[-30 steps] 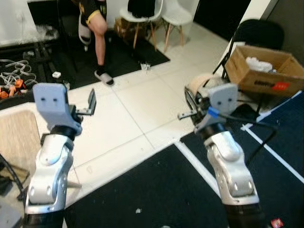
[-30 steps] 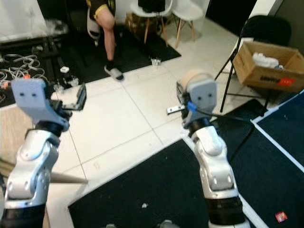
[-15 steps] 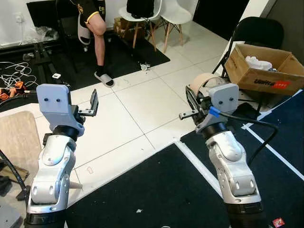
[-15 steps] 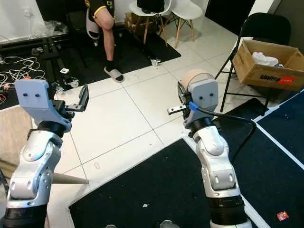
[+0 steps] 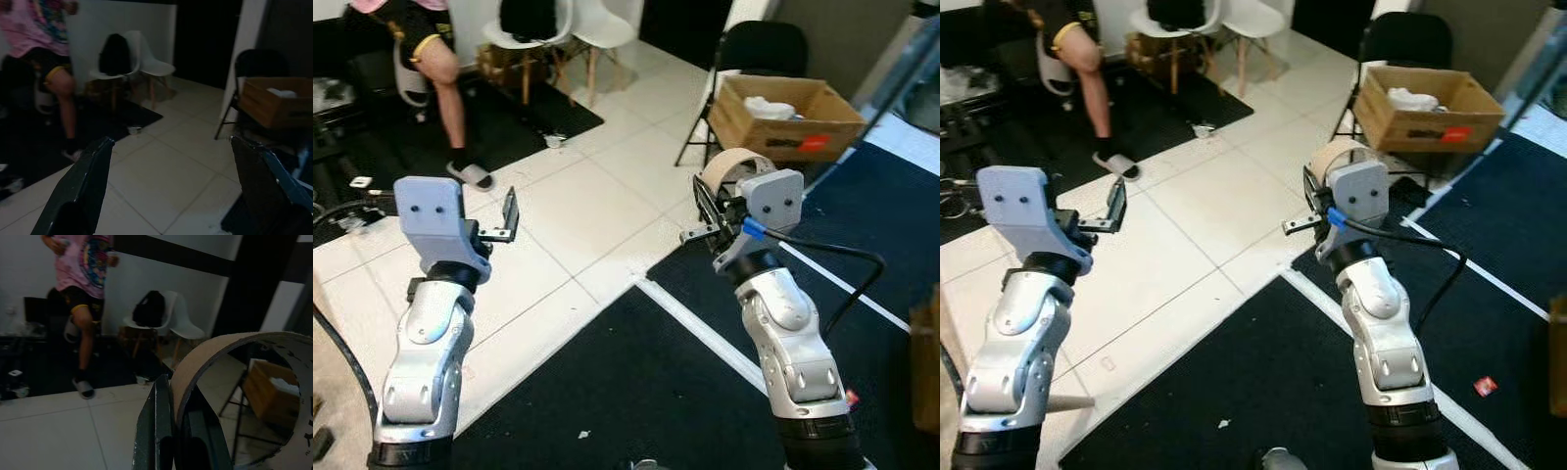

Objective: Picking trash to rubbish bin

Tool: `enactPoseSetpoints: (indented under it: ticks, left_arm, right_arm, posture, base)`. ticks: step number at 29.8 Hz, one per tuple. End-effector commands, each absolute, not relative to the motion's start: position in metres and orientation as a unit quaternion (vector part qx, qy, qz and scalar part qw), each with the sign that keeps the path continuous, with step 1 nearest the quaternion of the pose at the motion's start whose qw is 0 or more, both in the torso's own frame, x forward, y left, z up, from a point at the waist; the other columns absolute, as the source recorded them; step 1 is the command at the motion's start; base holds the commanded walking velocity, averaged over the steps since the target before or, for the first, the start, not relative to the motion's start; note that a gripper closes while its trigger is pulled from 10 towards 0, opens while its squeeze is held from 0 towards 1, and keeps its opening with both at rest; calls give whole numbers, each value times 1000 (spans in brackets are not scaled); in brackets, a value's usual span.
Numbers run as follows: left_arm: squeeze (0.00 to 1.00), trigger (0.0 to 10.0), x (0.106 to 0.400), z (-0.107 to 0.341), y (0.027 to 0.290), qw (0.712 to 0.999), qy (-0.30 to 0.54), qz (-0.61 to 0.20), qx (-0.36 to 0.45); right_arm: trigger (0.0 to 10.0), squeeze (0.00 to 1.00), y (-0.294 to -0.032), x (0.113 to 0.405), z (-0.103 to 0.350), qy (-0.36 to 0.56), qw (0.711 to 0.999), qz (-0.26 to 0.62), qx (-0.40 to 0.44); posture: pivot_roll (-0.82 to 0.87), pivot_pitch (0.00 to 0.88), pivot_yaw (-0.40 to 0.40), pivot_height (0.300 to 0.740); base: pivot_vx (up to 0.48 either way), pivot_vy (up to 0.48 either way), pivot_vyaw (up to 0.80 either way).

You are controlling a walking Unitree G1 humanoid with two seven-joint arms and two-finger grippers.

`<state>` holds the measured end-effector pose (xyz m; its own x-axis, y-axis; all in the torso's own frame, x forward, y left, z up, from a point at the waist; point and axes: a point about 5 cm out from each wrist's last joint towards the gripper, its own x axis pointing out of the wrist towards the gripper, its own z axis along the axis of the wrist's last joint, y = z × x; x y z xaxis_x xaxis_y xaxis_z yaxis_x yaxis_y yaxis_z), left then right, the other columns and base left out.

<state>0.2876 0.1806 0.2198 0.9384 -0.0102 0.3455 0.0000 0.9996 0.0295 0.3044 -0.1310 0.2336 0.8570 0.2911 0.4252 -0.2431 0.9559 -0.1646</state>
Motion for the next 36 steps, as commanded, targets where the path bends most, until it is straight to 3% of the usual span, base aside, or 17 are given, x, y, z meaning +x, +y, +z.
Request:
enactPoseSetpoints:
  ticks: [1,36]
  left_arm:
    - [0,10000,286,219,177,984,-175,-6,11]
    - [0,10000,287,214,181,986,-163,-8,26]
  right_arm:
    - [10000,0,-134,303,233,-225,964,135,-50]
    - [10000,0,-133,302,215,-197,971,132,-36]
  posture:
    - [-20,140,-62,740]
    - [-10,145,-47,740]
  base:
    - [0,0,-431]
    - [0,0,-441]
